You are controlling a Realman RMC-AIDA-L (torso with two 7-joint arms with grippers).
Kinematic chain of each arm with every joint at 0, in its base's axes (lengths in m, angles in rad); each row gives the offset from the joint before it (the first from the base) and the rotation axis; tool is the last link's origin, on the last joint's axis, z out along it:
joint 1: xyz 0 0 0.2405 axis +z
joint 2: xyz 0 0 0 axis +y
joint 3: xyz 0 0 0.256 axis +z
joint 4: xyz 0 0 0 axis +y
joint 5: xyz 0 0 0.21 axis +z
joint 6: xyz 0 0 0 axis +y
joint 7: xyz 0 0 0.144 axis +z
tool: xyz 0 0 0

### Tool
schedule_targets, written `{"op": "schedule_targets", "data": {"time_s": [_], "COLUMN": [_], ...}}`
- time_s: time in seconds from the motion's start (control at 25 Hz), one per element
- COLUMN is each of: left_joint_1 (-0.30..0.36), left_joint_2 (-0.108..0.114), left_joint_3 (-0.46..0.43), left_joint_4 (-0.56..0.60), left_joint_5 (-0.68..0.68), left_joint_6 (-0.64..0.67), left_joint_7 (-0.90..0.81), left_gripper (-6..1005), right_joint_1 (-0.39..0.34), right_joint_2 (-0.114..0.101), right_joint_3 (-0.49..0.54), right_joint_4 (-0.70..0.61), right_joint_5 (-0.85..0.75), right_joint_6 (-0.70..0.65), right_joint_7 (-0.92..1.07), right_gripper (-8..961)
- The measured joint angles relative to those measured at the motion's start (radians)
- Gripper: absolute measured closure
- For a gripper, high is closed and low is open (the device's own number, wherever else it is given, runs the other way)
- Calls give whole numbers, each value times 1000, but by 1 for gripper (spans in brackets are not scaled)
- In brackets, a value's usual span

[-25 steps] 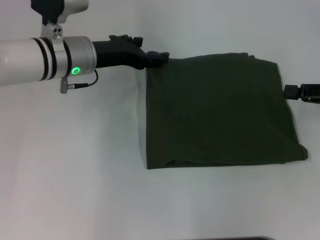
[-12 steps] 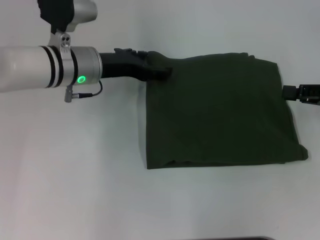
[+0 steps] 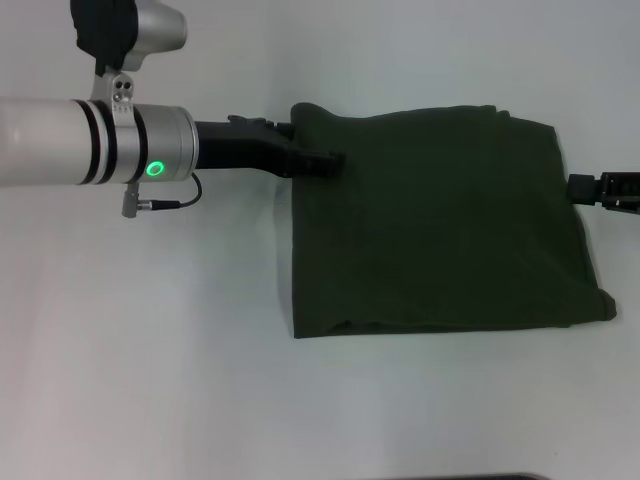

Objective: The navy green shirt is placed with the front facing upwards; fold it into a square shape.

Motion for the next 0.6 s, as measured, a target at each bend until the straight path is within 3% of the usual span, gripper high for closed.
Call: {"op": "schedule_targets", "data": {"time_s": [0.6], "left_joint_1": [-8], "left_joint_2": [-11], "left_joint_3": [1], "left_joint_4": [10], "left_joint_5": [15], "left_joint_6": [-29], "left_joint_7": [6], "left_gripper": [71], "right_joint_1": [-1], "right_joint_2": [1], "right_joint_3": [0], "right_joint_4": [0], "right_joint_5": [2], "right_joint_6": [3], "right_joint_7": [-2], "right_gripper": [686]}}
